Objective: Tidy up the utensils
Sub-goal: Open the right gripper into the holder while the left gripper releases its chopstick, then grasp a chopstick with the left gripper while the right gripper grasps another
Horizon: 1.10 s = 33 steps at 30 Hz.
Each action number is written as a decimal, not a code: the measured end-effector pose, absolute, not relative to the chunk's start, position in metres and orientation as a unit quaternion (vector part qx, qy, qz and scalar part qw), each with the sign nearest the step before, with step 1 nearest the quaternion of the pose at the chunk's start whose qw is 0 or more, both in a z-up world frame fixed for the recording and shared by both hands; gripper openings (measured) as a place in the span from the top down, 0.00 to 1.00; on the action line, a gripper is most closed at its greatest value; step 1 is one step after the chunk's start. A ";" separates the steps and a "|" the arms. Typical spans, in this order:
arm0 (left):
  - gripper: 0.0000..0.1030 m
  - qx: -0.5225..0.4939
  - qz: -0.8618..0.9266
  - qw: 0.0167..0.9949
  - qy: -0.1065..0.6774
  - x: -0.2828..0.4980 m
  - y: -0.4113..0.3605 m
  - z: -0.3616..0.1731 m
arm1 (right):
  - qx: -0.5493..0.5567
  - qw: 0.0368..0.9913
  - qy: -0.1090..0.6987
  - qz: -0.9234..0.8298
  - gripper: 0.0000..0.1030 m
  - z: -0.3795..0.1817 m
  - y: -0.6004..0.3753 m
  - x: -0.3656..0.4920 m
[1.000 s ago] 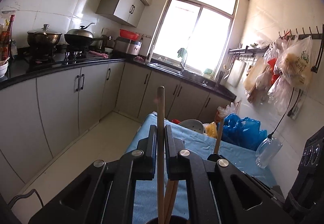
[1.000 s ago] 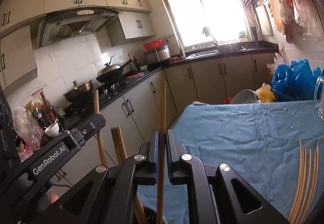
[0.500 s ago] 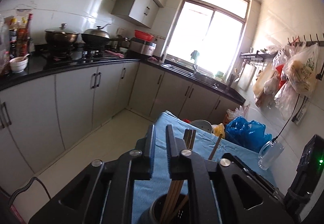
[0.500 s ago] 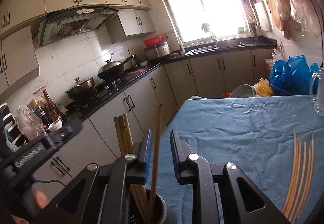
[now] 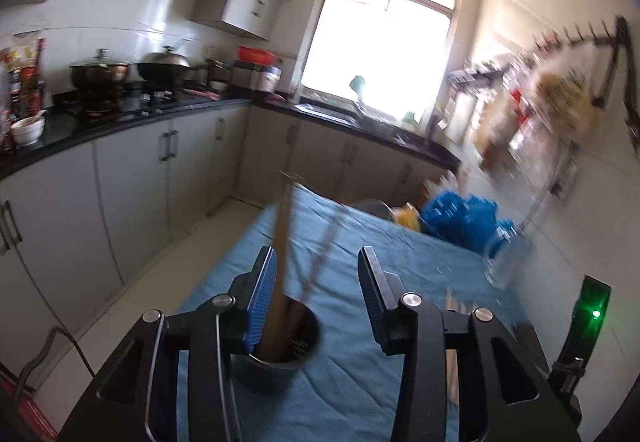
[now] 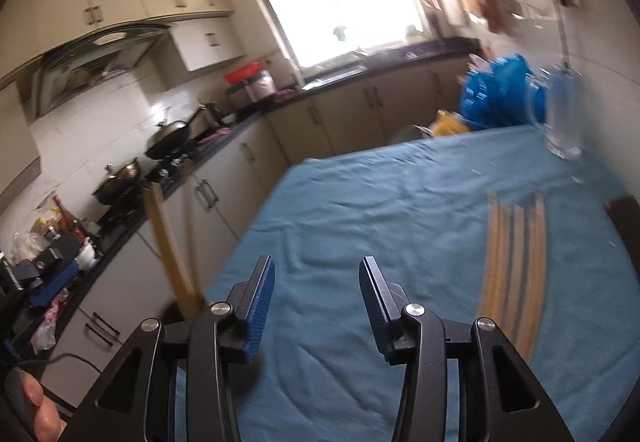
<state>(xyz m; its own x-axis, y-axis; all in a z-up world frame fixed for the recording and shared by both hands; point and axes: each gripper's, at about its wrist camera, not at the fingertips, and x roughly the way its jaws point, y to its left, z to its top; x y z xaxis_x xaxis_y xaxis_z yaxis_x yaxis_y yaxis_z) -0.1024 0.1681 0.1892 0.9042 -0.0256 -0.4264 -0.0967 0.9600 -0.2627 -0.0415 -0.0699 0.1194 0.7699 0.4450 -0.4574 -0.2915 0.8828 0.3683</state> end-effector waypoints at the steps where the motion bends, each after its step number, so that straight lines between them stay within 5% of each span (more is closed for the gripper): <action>1: 0.58 -0.136 0.009 0.965 0.224 -0.103 0.159 0.187 | 0.139 0.931 0.279 0.190 0.50 0.116 -0.081 -0.043; 19: 0.54 -0.066 -0.130 0.902 0.406 -0.007 0.003 0.106 | 0.224 0.897 0.376 0.065 0.48 0.037 -0.272 -0.018; 25: 0.74 -0.013 -0.148 0.882 0.447 0.039 -0.036 0.058 | 0.220 0.892 0.384 0.092 0.48 0.027 -0.266 -0.004; 33: 0.82 -0.024 -0.171 0.864 0.473 0.067 -0.051 0.024 | 0.232 0.891 0.374 0.112 0.48 0.015 -0.269 0.002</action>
